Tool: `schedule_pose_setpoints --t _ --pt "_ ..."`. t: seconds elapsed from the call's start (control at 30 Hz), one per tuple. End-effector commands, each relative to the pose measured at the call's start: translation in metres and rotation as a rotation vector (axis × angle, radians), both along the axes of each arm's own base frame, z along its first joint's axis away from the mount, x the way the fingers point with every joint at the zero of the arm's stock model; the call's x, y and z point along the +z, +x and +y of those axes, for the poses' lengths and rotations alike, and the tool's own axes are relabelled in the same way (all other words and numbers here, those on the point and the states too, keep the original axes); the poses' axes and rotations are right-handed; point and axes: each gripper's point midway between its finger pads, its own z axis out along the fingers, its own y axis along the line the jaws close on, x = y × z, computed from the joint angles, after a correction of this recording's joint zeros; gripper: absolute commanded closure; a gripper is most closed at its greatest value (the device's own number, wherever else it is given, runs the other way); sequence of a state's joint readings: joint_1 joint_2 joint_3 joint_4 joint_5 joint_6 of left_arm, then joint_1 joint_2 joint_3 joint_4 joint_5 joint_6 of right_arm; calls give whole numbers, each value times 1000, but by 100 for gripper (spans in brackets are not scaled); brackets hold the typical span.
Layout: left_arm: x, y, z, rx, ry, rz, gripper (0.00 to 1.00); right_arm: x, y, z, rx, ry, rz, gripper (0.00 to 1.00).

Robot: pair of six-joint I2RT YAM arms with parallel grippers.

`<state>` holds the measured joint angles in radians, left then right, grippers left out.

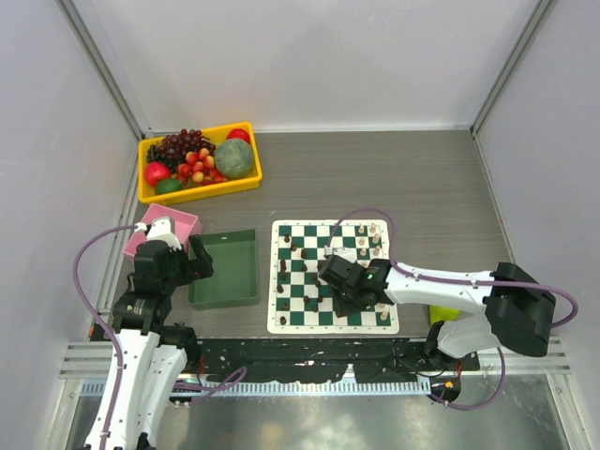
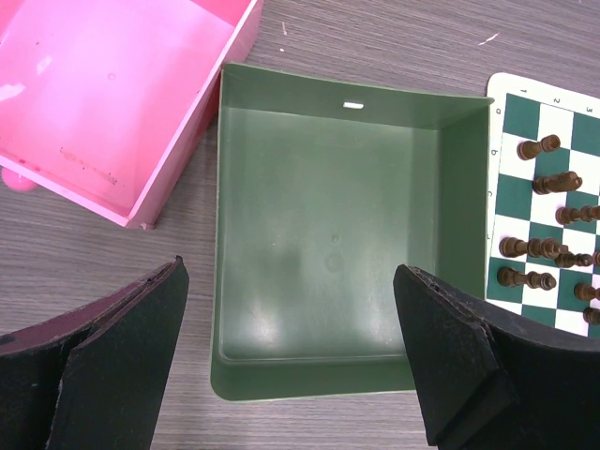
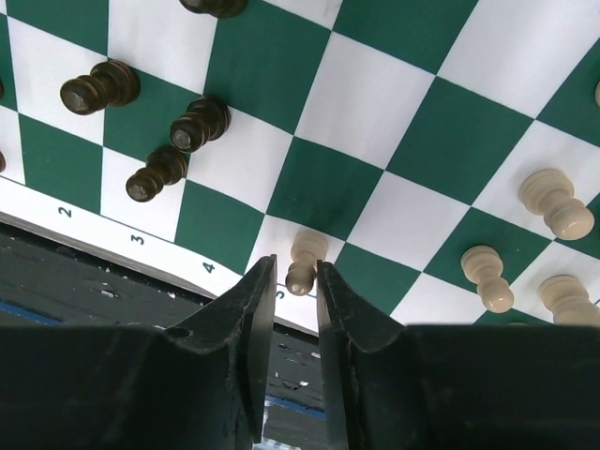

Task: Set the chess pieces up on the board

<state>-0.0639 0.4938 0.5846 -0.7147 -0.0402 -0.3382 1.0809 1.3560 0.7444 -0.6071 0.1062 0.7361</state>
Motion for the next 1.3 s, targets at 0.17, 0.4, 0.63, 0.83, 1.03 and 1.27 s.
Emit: schedule_pose_setpoints --t 0.17,0.4,0.63,0.83,1.03,1.27 --pt "17 8 -1 1 -7 -58 1 8 6 6 3 5 -29 79" --pt "17 8 -1 -3 -10 -54 1 16 8 -14 -62 -7 -80 82" --pt "16 9 -3 -12 -16 -51 1 17 2 -48 -144 -21 -117 82" --pt "16 8 -3 -11 -14 -49 1 9 -6 -65 -149 -47 -103 83" --pt "16 9 -2 -7 -12 -51 1 6 -6 -76 -169 -63 -101 82" --pt "16 9 -3 -9 -14 -49 1 4 -5 -72 -171 -46 -94 83"
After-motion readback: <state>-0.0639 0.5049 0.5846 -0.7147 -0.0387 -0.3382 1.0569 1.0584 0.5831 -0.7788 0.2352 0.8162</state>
